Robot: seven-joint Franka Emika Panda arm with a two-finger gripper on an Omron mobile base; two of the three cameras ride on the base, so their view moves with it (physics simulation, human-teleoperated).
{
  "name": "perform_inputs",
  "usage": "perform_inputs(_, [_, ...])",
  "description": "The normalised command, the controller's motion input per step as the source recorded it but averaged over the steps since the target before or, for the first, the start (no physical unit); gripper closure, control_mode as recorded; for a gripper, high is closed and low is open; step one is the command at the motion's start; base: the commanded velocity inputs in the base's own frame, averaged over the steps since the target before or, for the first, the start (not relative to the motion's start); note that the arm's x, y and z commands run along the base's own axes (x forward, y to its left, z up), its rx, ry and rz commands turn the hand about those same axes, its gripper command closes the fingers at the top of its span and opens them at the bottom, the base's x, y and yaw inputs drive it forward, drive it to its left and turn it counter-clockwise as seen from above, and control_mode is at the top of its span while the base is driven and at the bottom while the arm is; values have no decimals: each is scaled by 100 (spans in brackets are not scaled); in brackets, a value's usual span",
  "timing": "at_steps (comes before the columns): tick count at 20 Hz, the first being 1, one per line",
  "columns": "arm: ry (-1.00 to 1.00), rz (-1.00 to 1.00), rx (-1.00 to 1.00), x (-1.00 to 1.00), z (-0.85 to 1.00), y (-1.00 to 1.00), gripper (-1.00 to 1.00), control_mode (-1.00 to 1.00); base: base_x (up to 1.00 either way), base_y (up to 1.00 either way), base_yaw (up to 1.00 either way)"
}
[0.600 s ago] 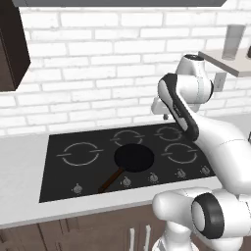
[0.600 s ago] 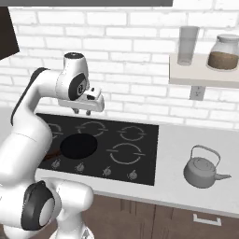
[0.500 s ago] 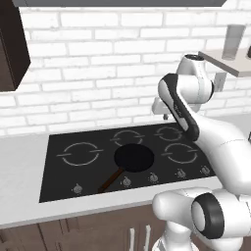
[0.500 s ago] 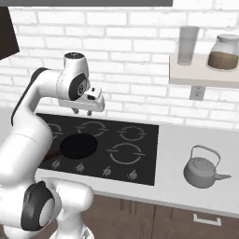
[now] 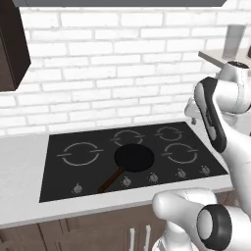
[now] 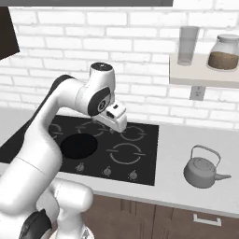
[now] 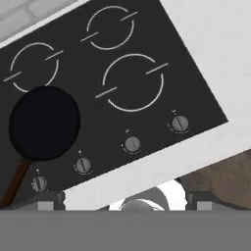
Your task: Pick the kettle from the counter and place it on a stove burner. Then turn the burner on.
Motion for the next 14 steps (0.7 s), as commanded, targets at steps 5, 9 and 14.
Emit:
perform_inputs(5, [8, -58, 14, -13, 0, -100, -100, -100, 0, 0, 0])
perform_inputs(9, [10, -57, 15, -1, 0, -100, -100, -100, 0, 0, 0])
perform_inputs(14, [8, -51, 12, 0, -2, -100, -100, -100, 0, 0, 0])
